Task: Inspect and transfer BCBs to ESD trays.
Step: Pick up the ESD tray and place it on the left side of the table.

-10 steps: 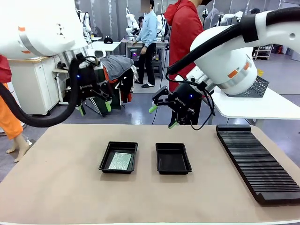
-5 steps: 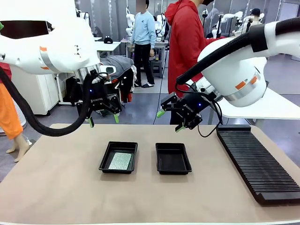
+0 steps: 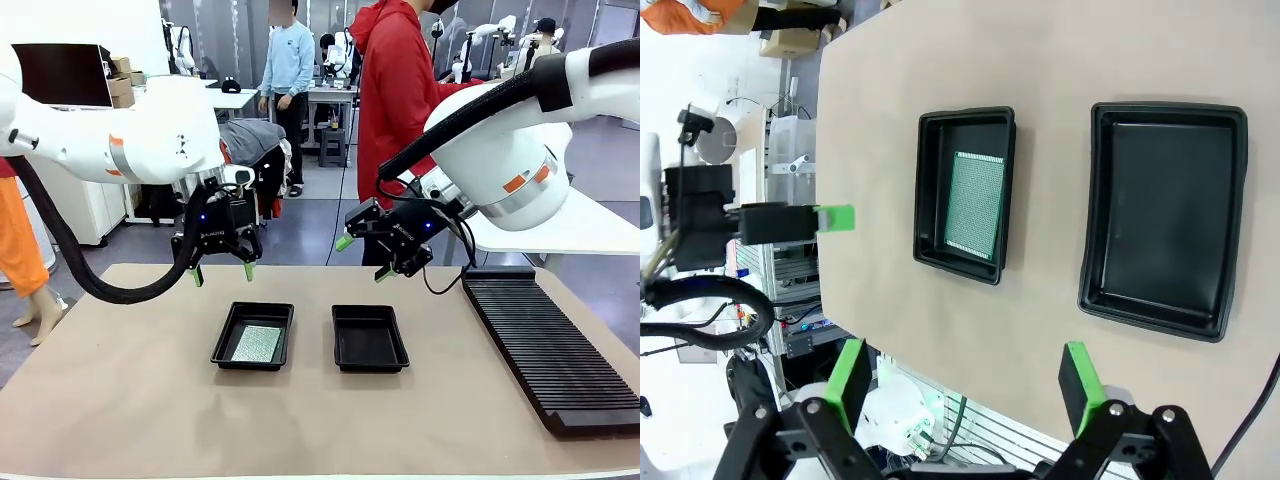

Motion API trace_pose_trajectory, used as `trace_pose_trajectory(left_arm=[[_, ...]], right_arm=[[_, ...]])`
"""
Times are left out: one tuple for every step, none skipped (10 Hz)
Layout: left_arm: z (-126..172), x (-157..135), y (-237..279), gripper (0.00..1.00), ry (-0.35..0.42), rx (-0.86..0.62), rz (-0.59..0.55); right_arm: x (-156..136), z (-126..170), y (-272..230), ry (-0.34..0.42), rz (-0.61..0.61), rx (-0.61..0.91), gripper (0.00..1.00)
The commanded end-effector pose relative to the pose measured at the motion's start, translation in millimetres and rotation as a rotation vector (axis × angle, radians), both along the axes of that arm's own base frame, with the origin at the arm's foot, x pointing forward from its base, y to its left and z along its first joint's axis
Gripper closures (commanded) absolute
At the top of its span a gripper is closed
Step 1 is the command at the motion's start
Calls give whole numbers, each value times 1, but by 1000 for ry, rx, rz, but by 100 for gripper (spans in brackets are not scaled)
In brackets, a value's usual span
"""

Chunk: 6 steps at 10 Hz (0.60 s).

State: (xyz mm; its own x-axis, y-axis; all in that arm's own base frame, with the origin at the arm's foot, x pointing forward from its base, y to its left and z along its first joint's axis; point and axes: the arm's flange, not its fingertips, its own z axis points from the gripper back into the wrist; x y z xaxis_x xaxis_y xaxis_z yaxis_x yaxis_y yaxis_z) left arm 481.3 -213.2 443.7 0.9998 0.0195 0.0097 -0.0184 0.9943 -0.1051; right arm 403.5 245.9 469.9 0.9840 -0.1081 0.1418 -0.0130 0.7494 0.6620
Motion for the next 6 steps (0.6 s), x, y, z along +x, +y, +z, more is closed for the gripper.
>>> trace_pose_trajectory(left_arm=[[-21,4,-1,0,-25,45,18],[-32,8,0,0,-23,48,-5],[-41,13,1,0,-32,60,-28],[-51,18,3,0,-33,72,-37],[-62,24,4,0,-26,77,-45],[-70,27,4,0,-27,87,-52]], right_arm=[[0,1,1,7,-1,-8,0],[0,1,1,7,-1,-8,0],[0,1,1,7,-1,-8,0],[0,1,1,7,-1,-8,0],[0,1,1,7,-1,-8,0],[0,1,1,7,-1,-8,0]])
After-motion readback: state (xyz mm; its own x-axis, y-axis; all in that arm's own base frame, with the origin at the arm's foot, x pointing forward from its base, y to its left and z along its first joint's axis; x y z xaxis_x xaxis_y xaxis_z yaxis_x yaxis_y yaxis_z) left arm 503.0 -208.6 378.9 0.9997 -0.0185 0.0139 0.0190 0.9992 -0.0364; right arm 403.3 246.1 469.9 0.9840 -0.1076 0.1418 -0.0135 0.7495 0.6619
